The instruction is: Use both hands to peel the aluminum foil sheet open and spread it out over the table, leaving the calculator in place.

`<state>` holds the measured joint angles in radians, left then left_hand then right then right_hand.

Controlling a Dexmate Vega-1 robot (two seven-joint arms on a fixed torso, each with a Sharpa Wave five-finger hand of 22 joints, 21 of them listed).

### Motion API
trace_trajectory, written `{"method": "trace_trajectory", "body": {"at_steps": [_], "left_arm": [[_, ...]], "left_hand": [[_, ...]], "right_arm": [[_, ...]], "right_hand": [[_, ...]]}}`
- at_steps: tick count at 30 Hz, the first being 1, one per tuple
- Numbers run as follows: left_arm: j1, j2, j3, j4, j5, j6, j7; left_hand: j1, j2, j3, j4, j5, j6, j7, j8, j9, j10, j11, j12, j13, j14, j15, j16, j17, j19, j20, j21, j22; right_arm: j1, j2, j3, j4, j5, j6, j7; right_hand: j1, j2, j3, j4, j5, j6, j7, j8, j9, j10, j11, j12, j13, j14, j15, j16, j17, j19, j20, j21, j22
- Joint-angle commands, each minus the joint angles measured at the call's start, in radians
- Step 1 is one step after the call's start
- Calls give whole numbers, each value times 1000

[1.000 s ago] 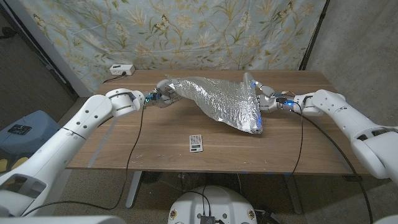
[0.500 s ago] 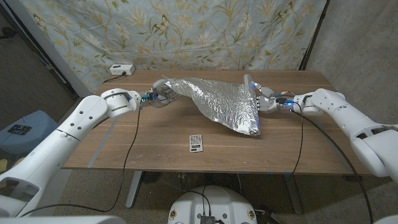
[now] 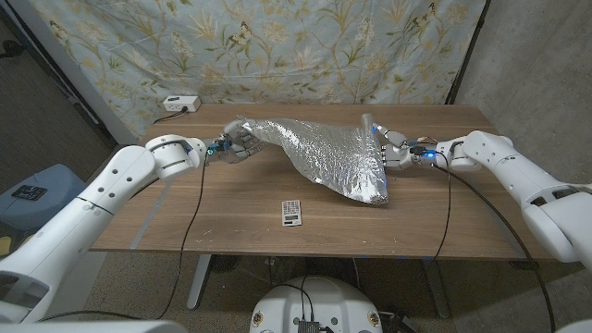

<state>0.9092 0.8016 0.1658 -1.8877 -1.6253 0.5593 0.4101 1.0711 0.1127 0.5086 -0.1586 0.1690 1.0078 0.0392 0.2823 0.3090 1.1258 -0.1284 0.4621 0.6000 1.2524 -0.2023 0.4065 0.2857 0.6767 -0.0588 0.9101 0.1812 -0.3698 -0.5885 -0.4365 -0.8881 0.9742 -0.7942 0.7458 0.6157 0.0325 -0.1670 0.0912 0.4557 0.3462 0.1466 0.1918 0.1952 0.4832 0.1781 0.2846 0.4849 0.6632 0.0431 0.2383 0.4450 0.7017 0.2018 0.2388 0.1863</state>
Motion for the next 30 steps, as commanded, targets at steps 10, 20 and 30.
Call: {"method": "trace_trajectory", "body": {"at_steps": [10, 20, 30], "left_arm": [[57, 33, -33, -29, -39, -24, 26], [52, 55, -35, -17, -43, -10, -3], [43, 95, -41, -5, -22, 13, -42]], "left_hand": [[11, 3, 0, 1, 0, 48, 45, -4, 7, 7, -8, -1, 6, 1, -9, -2, 6, -6, -3, 9, 2], [11, 3, 0, 2, 0, 49, 45, -5, 8, 6, -8, -3, 6, 0, -9, -5, 7, -9, -2, 11, 2], [10, 2, 0, 2, 0, 48, 46, -9, 6, 3, -10, -6, 5, 0, -8, -7, 8, -9, -2, 15, 1]], "right_arm": [[23, 10, -25, 17, -22, -25, -1], [13, 8, -15, -1, -16, -25, -15], [-8, 2, 0, -45, 3, -31, -47]], "right_hand": [[4, 11, -10, 2, 3, -6, 11, 4, 4, 1, 6, -2, 2, 12, 0, 9, 2, 13, 0, 0, 0], [4, 15, -14, 4, 3, -6, 10, 5, 4, 1, 6, -4, 3, 12, 0, 9, 2, 16, -1, -2, 0], [5, 19, -18, 6, 2, -6, 9, 6, 4, 0, 5, -5, 4, 12, -1, 9, 1, 17, -2, -4, 0]]}}
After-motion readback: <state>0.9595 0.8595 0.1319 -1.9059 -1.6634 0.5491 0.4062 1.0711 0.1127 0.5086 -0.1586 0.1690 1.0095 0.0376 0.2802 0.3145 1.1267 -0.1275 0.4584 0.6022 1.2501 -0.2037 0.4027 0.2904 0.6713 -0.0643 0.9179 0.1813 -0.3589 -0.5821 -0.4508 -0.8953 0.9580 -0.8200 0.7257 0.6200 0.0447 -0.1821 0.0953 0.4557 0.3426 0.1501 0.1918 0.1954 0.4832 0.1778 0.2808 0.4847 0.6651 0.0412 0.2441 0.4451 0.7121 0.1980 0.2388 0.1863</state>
